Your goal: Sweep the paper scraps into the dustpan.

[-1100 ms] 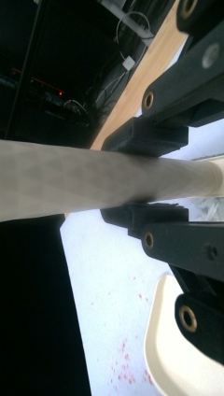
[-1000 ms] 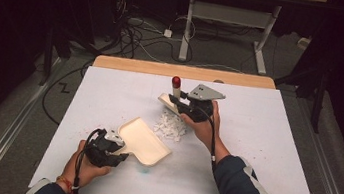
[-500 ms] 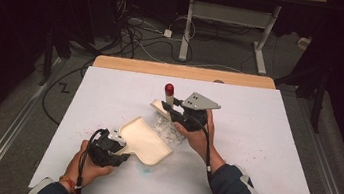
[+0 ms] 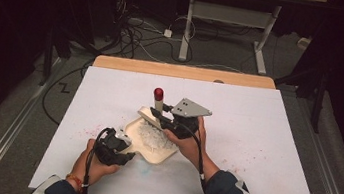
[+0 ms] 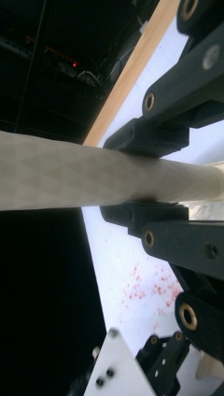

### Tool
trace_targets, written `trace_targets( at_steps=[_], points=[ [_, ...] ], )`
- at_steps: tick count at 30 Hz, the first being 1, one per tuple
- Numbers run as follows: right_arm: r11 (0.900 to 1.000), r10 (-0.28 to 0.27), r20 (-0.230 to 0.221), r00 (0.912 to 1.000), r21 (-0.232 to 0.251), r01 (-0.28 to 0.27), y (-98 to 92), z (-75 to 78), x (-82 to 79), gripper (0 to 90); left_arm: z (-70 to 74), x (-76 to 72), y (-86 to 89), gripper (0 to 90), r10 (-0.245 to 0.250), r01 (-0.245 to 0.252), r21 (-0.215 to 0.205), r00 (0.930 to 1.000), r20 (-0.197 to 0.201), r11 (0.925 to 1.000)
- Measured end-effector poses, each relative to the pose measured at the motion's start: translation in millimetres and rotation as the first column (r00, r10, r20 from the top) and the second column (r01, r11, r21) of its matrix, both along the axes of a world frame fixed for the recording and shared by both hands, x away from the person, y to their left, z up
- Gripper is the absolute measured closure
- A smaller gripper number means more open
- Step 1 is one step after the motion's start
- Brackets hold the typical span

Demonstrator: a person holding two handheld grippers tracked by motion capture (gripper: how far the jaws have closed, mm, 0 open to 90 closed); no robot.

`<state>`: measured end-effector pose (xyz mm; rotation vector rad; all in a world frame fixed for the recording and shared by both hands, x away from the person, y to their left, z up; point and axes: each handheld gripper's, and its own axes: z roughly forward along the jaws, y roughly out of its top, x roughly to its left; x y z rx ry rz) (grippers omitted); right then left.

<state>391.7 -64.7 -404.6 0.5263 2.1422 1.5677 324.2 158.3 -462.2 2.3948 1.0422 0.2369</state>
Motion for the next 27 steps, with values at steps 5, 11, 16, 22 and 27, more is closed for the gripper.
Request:
trace_targets(
  at_steps=[5,11,16,22,27],
  points=[
    [1.000,0.015,0.005,0.9999,-0.002,-0.015,3.6,2.6,-4.4,70.6,-0.3,0.3,-0.9,63.5,-0.003,0.003,0.009,1.0000,0.002,1.0000],
    [1.000,0.015,0.031,0.9994,-0.010,-0.015,5.0,9.6,-8.2,70.6,-0.7,-0.3,-0.8,63.6,-0.004,0.004,0.009,1.0000,0.000,1.0000],
    [1.000,-0.003,0.049,0.9988,0.026,0.001,-1.8,24.6,-6.5,70.6,-1.2,-0.4,-0.3,63.6,-0.002,0.002,0.011,1.0000,0.000,0.9999],
    [0.999,-0.017,0.069,0.9975,0.042,0.014,-11.3,38.3,-8.0,70.6,-2.1,-0.5,0.1,63.6,-0.004,0.004,0.015,1.0000,-0.003,0.9999],
    [0.998,-0.035,0.060,0.9976,0.050,0.032,-26.7,44.4,-9.1,70.6,-2.9,-0.9,1.3,63.6,-0.003,0.003,0.017,1.0000,-0.002,0.9999]
  ],
)
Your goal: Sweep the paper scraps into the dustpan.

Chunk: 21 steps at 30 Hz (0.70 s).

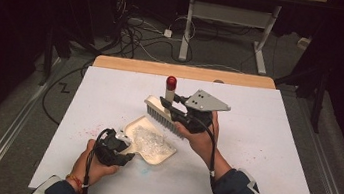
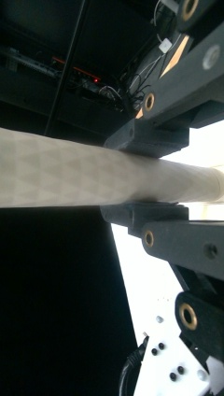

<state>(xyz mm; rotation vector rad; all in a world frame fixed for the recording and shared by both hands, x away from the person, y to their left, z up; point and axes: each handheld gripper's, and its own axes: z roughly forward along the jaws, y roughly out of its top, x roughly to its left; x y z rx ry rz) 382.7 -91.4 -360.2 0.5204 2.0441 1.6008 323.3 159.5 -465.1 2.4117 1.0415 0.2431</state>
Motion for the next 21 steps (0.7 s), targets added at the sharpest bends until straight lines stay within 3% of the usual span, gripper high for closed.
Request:
trace_targets(
  at_steps=[5,8,13,17,21],
  points=[
    [0.998,-0.040,0.025,0.9989,-0.052,0.041,-14.6,-1.4,-1.5,70.6,0.0,-0.5,0.3,63.5,0.003,-0.003,-0.001,1.0000,-0.003,1.0000],
    [0.994,-0.081,0.009,0.9967,-0.077,0.081,-24.4,-6.1,3.0,70.6,0.4,-1.3,1.3,63.6,0.003,-0.003,0.002,1.0000,-0.005,1.0000],
    [0.975,-0.154,0.039,0.9873,-0.159,0.158,-35.3,-23.0,13.2,70.6,-0.2,-3.4,3.9,63.6,0.003,-0.003,0.003,0.9999,-0.012,1.0000],
    [0.970,-0.153,0.022,0.9880,-0.188,0.154,-33.4,-32.9,16.9,70.6,-1.8,-3.1,3.9,63.5,0.005,-0.005,0.008,0.9999,-0.015,1.0000],
    [0.980,-0.105,-0.010,0.9944,-0.172,0.102,-26.5,-37.9,13.2,70.6,-2.2,-2.9,3.3,63.6,0.010,-0.010,0.006,0.9999,-0.013,0.9999]
  ],
)
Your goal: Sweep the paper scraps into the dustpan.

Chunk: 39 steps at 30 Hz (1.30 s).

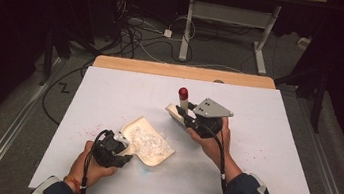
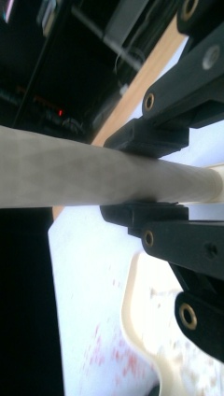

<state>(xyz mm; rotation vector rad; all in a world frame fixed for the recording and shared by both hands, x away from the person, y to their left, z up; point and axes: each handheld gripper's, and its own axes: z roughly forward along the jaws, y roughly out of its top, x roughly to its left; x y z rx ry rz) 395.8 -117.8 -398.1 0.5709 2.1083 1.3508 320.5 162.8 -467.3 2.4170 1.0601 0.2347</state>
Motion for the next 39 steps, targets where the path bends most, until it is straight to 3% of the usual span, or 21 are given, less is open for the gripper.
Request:
trace_targets(
  at_steps=[3,6,9,11,16,23,27,31,34,39],
  points=[
    [0.998,0.056,-0.031,0.9980,0.036,-0.055,8.0,0.2,-11.0,70.7,0.0,0.1,0.6,63.6,-0.006,0.006,0.003,1.0000,-0.003,1.0000],
    [0.990,0.131,-0.062,0.9895,0.061,-0.127,18.8,2.5,-23.8,70.7,0.2,-0.2,0.5,63.5,-0.005,0.005,0.006,1.0000,-0.002,1.0000],
    [0.983,0.177,-0.046,0.9831,0.049,-0.175,28.2,6.9,-35.0,70.6,0.4,-0.9,0.5,63.6,-0.002,0.002,0.004,1.0000,-0.002,1.0000],
    [0.978,0.202,-0.053,0.9780,0.069,-0.198,29.4,10.8,-37.2,70.6,0.2,-0.8,0.7,63.6,0.000,0.000,0.000,1.0000,-0.001,1.0000],
    [0.978,0.191,-0.011,0.9815,0.083,-0.190,25.2,26.6,-40.8,70.6,-0.1,-0.9,1.3,63.6,0.001,-0.001,-0.004,1.0000,-0.003,1.0000],
    [0.984,0.147,0.000,0.9892,0.099,-0.146,9.6,36.4,-35.5,70.6,0.0,-0.7,1.5,63.6,-0.002,0.002,-0.001,1.0000,-0.005,1.0000],
    [0.997,0.075,0.027,0.9968,0.027,-0.076,1.0,28.6,-30.8,70.6,0.2,-0.9,1.6,63.6,-0.001,0.001,0.000,1.0000,-0.007,1.0000],
    [0.999,0.041,0.041,0.9983,-0.011,-0.041,-1.1,19.1,-28.5,70.6,1.4,-2.2,4.6,63.6,-0.006,0.006,0.004,0.9998,-0.017,1.0000],
    [0.998,0.058,-0.004,0.9983,-0.019,-0.058,1.3,5.8,-27.2,70.6,1.6,-3.4,7.3,63.5,-0.005,0.005,0.002,0.9998,-0.020,1.0000],
    [0.992,0.123,-0.043,0.9915,0.015,-0.122,8.4,2.4,-36.4,70.6,0.7,-4.0,8.1,63.6,0.004,-0.004,0.001,0.9998,-0.018,1.0000]
  ],
)
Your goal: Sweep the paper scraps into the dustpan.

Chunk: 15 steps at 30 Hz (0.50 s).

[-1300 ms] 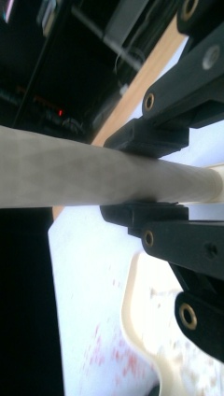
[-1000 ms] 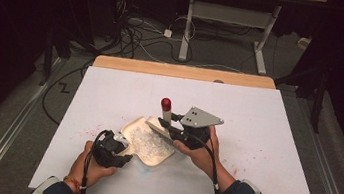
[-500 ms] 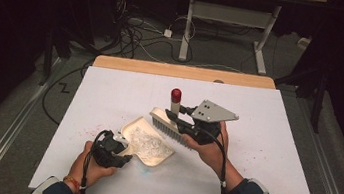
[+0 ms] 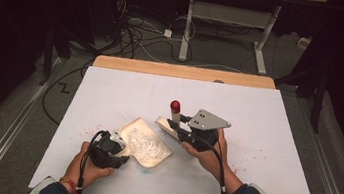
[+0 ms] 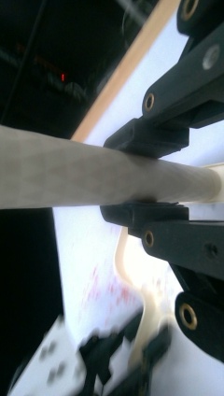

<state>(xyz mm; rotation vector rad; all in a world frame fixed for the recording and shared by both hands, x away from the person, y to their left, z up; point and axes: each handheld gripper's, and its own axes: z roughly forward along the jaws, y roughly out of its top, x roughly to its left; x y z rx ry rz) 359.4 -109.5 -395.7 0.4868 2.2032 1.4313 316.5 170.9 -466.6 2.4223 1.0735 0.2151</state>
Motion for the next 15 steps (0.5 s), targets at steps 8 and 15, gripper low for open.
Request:
trace_targets(
  at_steps=[8,15],
  points=[
    [0.995,0.081,-0.014,0.9966,0.066,-0.080,4.1,12.9,-14.3,70.6,-0.3,-0.9,0.5,63.6,0.000,0.000,0.004,1.0000,0.004,1.0000],
    [0.993,0.059,0.001,0.9983,0.103,-0.058,-14.3,26.4,-16.6,70.6,-0.2,-1.0,1.7,63.6,0.001,-0.001,0.004,1.0000,0.001,1.0000]
  ],
)
